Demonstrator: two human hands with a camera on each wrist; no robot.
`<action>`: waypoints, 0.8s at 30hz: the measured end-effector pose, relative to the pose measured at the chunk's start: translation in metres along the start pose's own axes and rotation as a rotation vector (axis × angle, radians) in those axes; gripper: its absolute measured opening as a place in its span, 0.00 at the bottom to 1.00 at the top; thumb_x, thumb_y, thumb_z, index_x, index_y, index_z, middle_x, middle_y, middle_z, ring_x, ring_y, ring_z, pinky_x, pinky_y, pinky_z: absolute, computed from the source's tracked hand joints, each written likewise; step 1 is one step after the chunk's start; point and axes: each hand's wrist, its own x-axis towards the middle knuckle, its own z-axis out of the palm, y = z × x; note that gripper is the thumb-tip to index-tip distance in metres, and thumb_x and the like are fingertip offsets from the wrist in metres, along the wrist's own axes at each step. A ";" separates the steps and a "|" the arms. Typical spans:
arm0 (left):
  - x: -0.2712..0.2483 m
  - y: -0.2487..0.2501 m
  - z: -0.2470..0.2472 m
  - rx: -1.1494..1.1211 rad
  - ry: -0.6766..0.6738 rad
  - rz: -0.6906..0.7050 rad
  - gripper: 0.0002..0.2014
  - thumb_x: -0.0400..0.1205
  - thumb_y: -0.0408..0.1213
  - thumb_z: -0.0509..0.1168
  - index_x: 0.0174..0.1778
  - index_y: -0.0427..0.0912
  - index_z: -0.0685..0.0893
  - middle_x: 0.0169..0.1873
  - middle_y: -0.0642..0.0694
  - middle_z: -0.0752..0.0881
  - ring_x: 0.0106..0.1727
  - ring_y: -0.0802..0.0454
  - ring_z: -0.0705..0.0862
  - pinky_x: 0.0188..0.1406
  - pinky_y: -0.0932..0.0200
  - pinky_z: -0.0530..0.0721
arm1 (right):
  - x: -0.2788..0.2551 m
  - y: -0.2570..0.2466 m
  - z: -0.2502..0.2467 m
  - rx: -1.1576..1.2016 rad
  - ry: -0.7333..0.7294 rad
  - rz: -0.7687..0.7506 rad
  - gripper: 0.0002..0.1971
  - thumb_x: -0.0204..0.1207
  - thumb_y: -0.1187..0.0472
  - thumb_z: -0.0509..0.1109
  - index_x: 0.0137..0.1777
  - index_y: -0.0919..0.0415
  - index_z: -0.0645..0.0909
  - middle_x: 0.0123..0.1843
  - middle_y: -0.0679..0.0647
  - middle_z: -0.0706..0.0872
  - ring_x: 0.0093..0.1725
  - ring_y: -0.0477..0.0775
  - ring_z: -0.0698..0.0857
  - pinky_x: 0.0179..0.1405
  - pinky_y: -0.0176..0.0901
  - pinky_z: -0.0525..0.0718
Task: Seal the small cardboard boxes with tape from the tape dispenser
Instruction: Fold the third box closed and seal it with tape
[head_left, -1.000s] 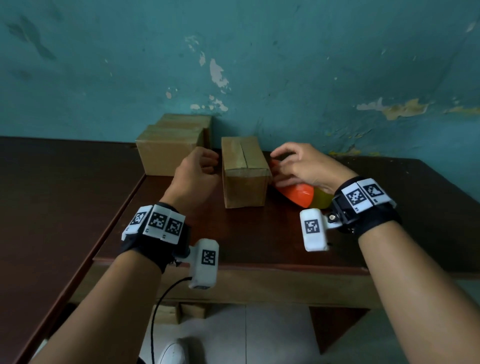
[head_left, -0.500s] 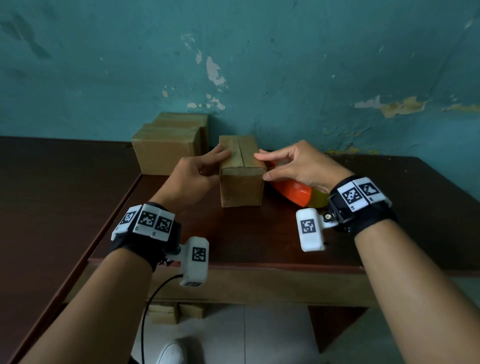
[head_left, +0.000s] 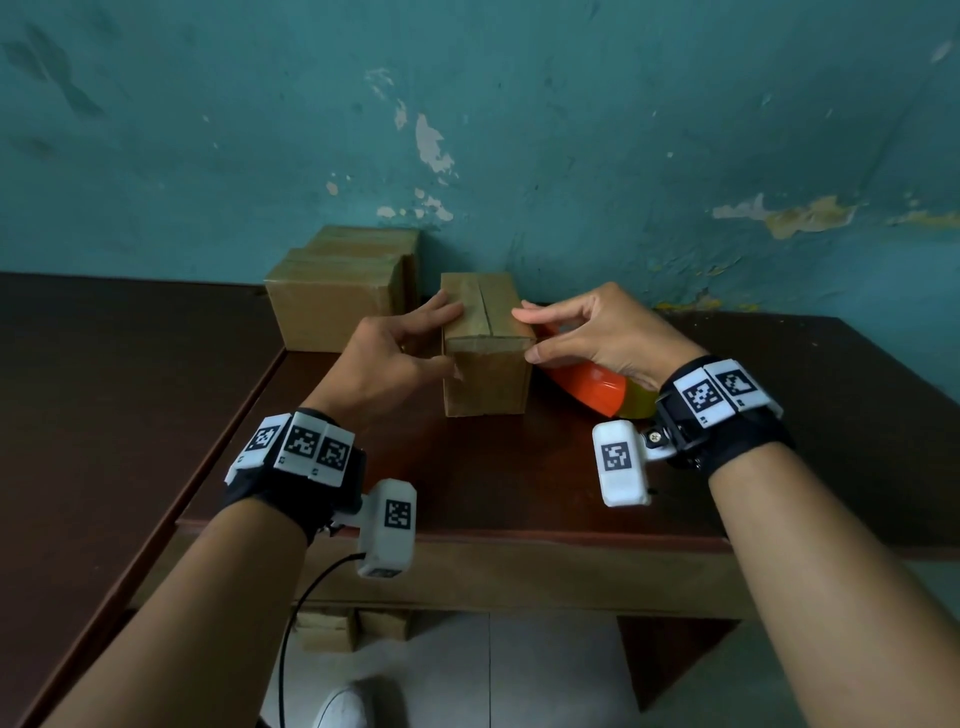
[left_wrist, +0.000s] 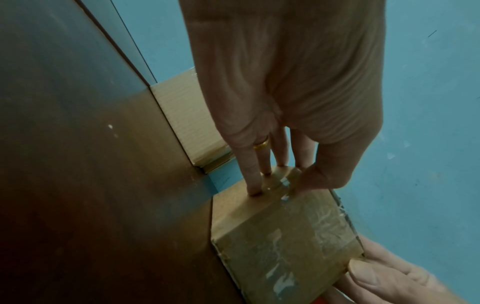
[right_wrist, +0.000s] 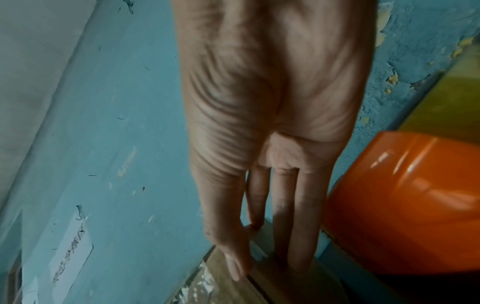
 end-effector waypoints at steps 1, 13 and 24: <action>0.000 0.000 0.000 0.010 0.003 0.003 0.31 0.78 0.26 0.78 0.78 0.47 0.83 0.84 0.56 0.74 0.82 0.68 0.71 0.78 0.70 0.72 | 0.000 0.000 0.000 0.001 0.000 0.001 0.26 0.70 0.79 0.83 0.69 0.65 0.89 0.74 0.55 0.88 0.60 0.28 0.87 0.50 0.25 0.86; 0.001 -0.001 0.003 -0.003 0.066 -0.002 0.30 0.71 0.39 0.84 0.71 0.51 0.89 0.80 0.59 0.78 0.78 0.72 0.74 0.82 0.64 0.72 | 0.003 0.003 0.001 -0.017 0.009 -0.016 0.28 0.68 0.77 0.86 0.69 0.65 0.89 0.73 0.55 0.88 0.64 0.28 0.84 0.53 0.20 0.82; 0.002 -0.003 0.008 -0.017 0.118 -0.006 0.30 0.67 0.41 0.85 0.68 0.49 0.91 0.77 0.58 0.81 0.78 0.69 0.76 0.83 0.61 0.71 | 0.002 0.005 0.007 0.036 0.027 -0.028 0.26 0.67 0.73 0.87 0.67 0.66 0.90 0.74 0.59 0.88 0.64 0.36 0.89 0.55 0.34 0.91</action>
